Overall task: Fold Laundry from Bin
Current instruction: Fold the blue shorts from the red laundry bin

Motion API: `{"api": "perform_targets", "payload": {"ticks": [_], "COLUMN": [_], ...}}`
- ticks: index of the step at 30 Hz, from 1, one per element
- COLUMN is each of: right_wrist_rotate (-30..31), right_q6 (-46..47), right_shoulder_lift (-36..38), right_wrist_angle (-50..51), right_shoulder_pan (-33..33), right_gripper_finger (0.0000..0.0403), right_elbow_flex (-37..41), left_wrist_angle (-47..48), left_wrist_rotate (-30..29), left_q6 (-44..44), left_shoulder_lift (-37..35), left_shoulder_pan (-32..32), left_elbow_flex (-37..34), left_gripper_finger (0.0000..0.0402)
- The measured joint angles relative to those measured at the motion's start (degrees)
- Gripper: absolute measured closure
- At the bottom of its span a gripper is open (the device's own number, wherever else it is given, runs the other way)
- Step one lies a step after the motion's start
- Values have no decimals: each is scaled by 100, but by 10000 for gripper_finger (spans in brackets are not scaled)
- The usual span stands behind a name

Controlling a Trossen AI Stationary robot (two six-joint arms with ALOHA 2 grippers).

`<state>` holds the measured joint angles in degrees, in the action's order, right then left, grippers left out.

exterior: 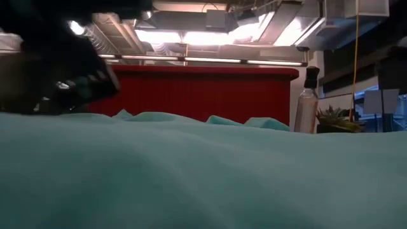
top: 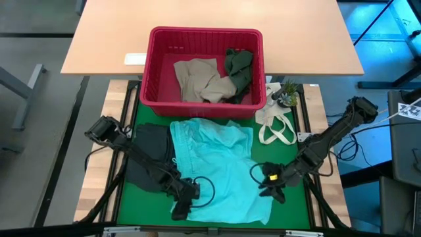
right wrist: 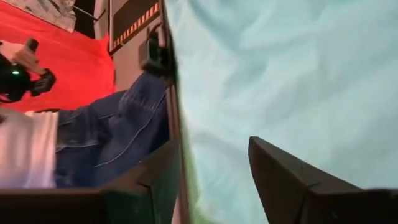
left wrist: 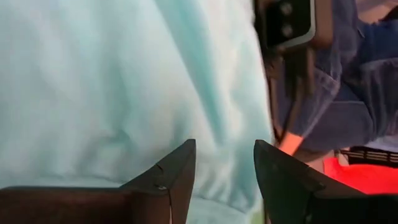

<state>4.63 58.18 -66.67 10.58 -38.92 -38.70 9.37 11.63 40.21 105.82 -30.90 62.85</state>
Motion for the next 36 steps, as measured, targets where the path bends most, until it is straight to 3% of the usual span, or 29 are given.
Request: {"api": "perform_targets", "payload": {"ticks": [6,11,15,22,33,36], "right_wrist_rotate": [737,1352,1364,1248,1224,1175], "right_q6": [-982,-1709,-2124,-2557,-3335,-3583], "right_shoulder_lift": [2,2,-23,-542,-1400,-1470], "right_wrist_angle": [158,700,1033,1020,797,665], "right_shoulder_pan": [756,1490,2144,3059,3763,3795], "right_gripper_finger": [213,213,213,213,213,231], "right_elbow_flex": [0,0,0,0,2,2], "left_wrist_angle": [-2,-4,-9,-44,27,31], "left_wrist_rotate": [-7,-398,-1013,-1391,-1406,-1411], "left_q6": [-364,-707,-1151,-1494,-1675,-1686], "left_shoulder_lift": [0,-12,-82,-90,-90,-90], "left_shoulder_pan": [419,758,1071,1651,2064,2068], "left_elbow_flex": [0,0,0,0,0,0], "left_gripper_finger": [244,247,258,273,275,275]}}
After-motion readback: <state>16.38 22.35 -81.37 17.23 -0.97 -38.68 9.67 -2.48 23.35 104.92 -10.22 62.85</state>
